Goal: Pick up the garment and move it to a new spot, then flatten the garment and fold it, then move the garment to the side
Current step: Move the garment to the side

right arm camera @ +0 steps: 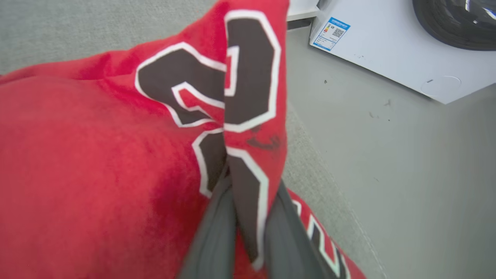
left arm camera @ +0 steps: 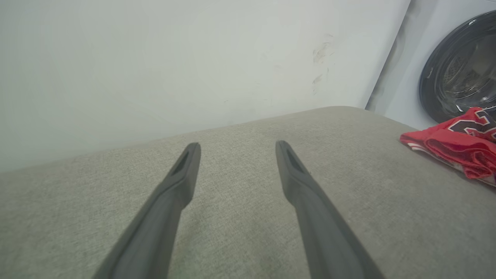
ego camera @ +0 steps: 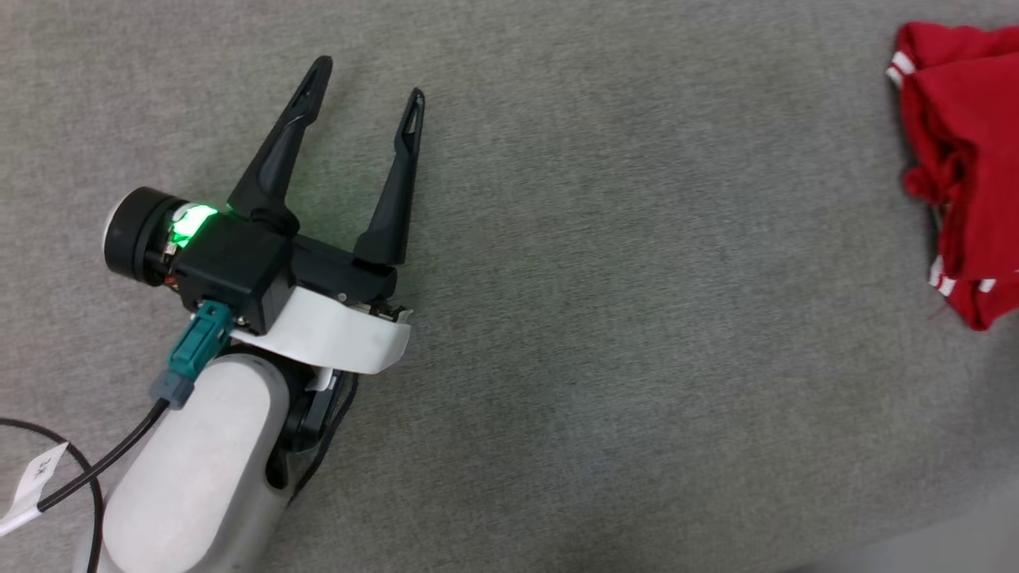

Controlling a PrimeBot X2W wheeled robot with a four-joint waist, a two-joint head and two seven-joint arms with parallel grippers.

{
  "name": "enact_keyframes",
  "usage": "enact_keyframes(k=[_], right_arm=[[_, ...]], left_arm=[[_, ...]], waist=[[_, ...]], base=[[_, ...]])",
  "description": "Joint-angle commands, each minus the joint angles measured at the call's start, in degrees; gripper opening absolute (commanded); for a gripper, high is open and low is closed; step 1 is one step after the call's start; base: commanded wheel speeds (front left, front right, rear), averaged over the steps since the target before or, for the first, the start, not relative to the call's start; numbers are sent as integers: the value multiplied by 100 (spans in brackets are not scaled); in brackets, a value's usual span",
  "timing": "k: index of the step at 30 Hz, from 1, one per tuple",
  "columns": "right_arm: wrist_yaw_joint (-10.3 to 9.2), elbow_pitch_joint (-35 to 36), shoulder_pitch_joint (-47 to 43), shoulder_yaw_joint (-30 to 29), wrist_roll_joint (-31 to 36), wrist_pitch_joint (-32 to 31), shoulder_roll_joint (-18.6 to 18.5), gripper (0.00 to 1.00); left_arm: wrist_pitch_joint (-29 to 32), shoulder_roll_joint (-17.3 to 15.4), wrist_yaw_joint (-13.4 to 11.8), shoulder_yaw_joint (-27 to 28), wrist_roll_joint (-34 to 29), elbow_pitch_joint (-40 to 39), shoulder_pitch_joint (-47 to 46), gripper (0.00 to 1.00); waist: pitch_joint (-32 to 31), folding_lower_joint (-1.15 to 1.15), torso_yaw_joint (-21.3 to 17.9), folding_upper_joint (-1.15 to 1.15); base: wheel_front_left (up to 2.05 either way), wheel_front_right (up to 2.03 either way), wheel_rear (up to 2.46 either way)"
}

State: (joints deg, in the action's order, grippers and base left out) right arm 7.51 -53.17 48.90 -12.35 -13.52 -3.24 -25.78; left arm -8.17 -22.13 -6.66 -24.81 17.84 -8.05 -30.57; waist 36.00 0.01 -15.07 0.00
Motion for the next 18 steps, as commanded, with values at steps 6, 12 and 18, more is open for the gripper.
enact_keyframes(k=[6, 12, 18], right_arm=[[-4, -519, 164, -621, 681, 788, 41, 100], [-4, -496, -70, -797, 1312, 1485, 205, 100], [-4, 76, -780, -385, 1322, 1743, 692, 100]], left_arm=[[-40, 14, -15, -28, 50, 118, 79, 100], [-179, 24, -150, 68, 220, 323, 493, 100], [-383, 146, -381, 251, 552, 523, 1226, 100]], waist=[[-150, -1, 82, 0], [-818, -1, 35, 0], [-1767, -1, 127, 0]], base=[[0, 0, 0], [0, 0, 0], [0, 0, 0]])
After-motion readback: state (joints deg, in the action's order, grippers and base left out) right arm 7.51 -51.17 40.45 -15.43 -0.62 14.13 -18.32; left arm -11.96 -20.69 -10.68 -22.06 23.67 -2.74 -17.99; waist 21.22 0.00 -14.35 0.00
